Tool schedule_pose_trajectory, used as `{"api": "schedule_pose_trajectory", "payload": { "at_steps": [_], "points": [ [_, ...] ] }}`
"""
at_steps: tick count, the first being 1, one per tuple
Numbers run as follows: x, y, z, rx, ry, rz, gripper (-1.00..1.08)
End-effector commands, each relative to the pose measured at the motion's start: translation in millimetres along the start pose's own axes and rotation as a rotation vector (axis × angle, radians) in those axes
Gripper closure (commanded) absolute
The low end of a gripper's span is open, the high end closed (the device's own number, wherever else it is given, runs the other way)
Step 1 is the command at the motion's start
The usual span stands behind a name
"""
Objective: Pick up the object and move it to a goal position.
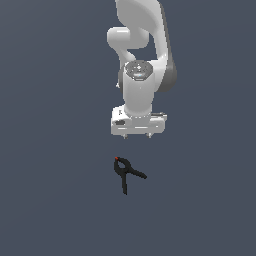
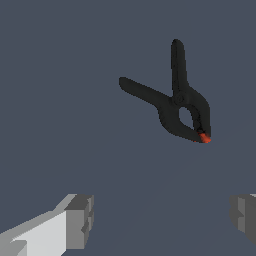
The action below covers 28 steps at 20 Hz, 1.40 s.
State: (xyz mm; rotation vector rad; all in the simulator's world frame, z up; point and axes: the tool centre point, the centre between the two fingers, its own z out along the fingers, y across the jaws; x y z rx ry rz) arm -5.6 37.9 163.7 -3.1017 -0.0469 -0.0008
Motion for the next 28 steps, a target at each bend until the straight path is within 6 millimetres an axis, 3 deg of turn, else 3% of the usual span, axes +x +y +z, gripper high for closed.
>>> {"api": "schedule_pose_trajectory", "payload": {
  "at_steps": [1, 12, 20, 28],
  "points": [
    [0, 0, 0, 0.000, 0.000, 0.000, -0.92],
    [-6, -25, 1, -0.009, -0.012, -0.090, -0.92],
    [0, -20, 4, -0.010, -0.011, -0.112, -0.92],
    [22, -7, 20, -0.016, -0.010, -0.214, -0.92]
  ]
}}
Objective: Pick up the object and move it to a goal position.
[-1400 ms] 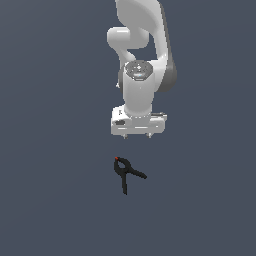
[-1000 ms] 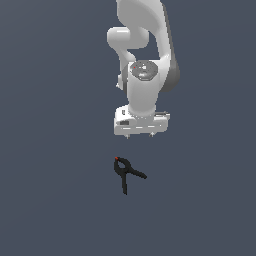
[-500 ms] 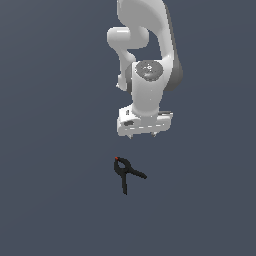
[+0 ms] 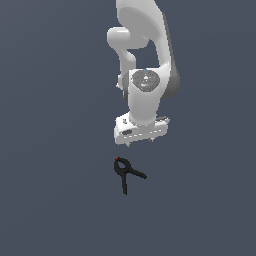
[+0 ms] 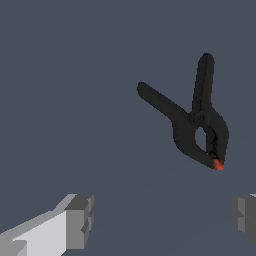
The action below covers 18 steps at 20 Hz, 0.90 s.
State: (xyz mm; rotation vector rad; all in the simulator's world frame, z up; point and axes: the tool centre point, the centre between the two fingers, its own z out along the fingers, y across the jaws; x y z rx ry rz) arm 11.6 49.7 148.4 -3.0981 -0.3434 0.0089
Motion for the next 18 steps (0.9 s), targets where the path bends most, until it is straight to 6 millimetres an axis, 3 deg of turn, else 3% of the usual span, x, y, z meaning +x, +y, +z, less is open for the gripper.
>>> {"api": "schedule_pose_trajectory", "payload": {
  "at_steps": [1, 10, 18],
  "points": [
    [7, 7, 7, -0.003, 0.000, -0.041, -0.92],
    [39, 43, 42, -0.015, 0.000, -0.240, -0.92],
    [55, 68, 67, -0.022, -0.002, -0.363, -0.92]
  ]
}}
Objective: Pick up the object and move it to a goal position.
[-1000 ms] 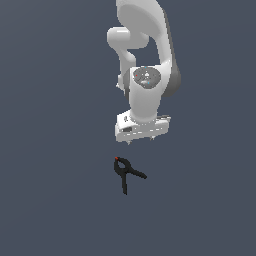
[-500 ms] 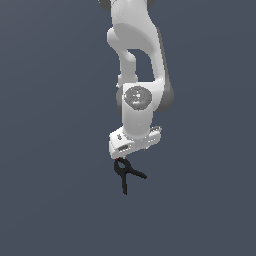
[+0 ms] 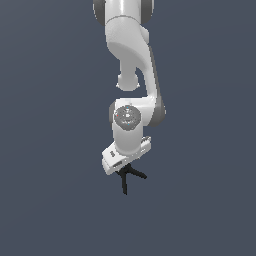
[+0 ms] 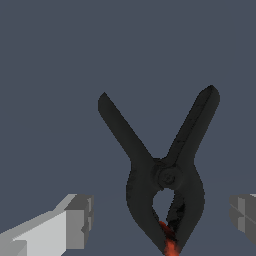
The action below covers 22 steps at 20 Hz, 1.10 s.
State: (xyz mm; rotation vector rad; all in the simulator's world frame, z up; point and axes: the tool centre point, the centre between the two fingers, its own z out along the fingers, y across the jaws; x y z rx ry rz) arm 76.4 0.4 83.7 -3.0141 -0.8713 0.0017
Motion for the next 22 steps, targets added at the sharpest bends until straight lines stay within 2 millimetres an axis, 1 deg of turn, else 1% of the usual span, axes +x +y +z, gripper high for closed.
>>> {"api": "schedule_pose_trajectory", "payload": {
  "at_steps": [1, 6, 13, 16, 22],
  "points": [
    [2, 7, 6, -0.002, 0.000, -0.031, -0.92],
    [3, 14, 13, -0.004, 0.000, -0.063, -0.92],
    [2, 15, 17, -0.004, -0.001, -0.064, -0.92],
    [2, 14, 28, -0.004, -0.001, -0.066, -0.92],
    [2, 14, 59, -0.004, 0.000, -0.069, -0.92]
  ]
}}
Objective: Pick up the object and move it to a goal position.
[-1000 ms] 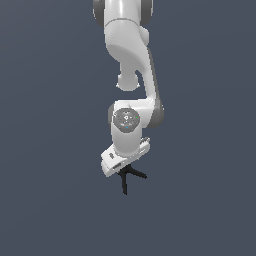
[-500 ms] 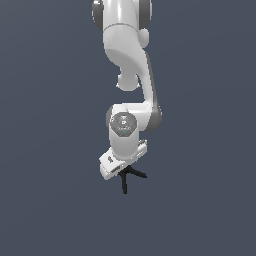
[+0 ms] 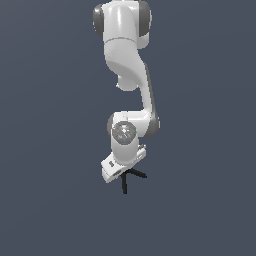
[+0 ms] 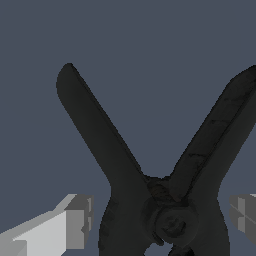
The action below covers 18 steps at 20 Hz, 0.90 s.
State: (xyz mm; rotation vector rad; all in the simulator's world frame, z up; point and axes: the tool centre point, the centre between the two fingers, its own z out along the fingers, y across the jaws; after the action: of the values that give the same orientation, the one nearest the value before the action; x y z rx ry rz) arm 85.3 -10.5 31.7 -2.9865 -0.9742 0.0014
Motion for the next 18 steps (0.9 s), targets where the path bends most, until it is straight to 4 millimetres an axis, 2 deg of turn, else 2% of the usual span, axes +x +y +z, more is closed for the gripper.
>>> {"api": "schedule_pose_trajectory", "payload": {
  "at_steps": [1, 6, 7, 18],
  "points": [
    [0.0, 0.2, 9.6, -0.001, 0.001, -0.001, -0.92],
    [1.1, 1.1, 12.5, -0.001, 0.001, -0.001, -0.92],
    [1.1, 1.1, 12.5, -0.001, 0.001, -0.001, 1.08],
    [1.2, 1.2, 12.0, -0.001, 0.001, -0.001, 1.08]
  ]
}}
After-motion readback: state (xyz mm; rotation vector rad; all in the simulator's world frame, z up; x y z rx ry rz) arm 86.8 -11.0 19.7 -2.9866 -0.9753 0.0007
